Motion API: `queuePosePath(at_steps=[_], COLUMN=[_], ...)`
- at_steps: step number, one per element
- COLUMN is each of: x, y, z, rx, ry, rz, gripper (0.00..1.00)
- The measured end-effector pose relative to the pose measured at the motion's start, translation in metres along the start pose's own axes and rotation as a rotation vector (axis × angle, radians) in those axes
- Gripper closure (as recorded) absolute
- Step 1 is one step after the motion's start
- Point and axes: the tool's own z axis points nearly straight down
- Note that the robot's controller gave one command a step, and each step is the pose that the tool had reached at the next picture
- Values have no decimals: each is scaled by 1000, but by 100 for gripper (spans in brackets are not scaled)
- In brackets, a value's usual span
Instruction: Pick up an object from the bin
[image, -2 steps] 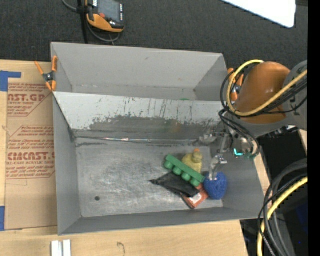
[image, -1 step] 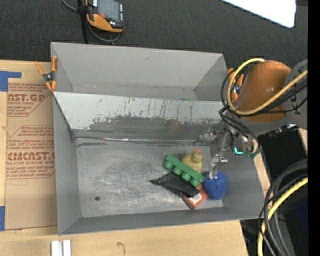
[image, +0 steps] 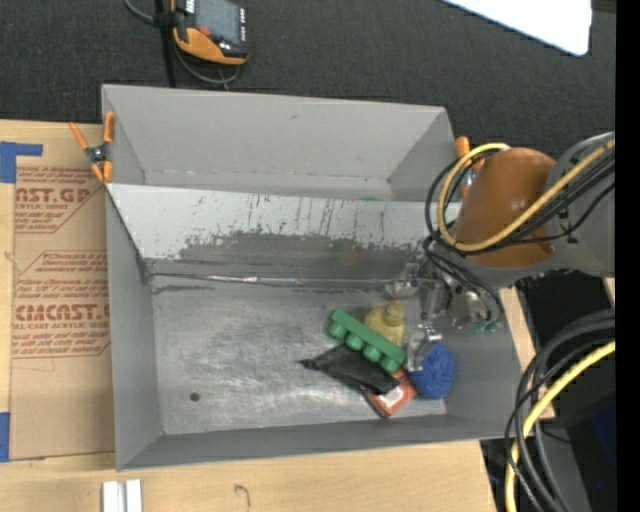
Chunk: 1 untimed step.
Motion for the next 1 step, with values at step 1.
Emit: queuePosePath(at_steps=[1], x=[19], y=[-3], z=[31], rx=[-2], ry=[-17], rz=[74], gripper=[0])
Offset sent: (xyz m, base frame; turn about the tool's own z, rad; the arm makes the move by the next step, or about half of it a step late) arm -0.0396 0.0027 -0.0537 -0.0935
